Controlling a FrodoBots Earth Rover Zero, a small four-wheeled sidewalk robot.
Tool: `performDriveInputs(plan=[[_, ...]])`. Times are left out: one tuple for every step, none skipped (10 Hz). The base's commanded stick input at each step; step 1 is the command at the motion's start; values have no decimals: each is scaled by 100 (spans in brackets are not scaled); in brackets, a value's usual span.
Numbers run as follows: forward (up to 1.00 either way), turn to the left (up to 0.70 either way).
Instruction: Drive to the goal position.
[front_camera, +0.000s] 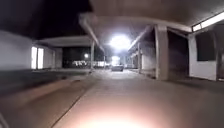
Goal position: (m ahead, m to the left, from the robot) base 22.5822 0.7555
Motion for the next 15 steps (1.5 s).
performDriveInputs(plan=[[100, -4], [100, -4], [100, -4], [100, -4], [100, -4], [100, -4], [100, -4], [100, -4], [100, -4], [100, -4], [100, -4], [100, -4], [100, -4], [100, -4], [100, -3]])
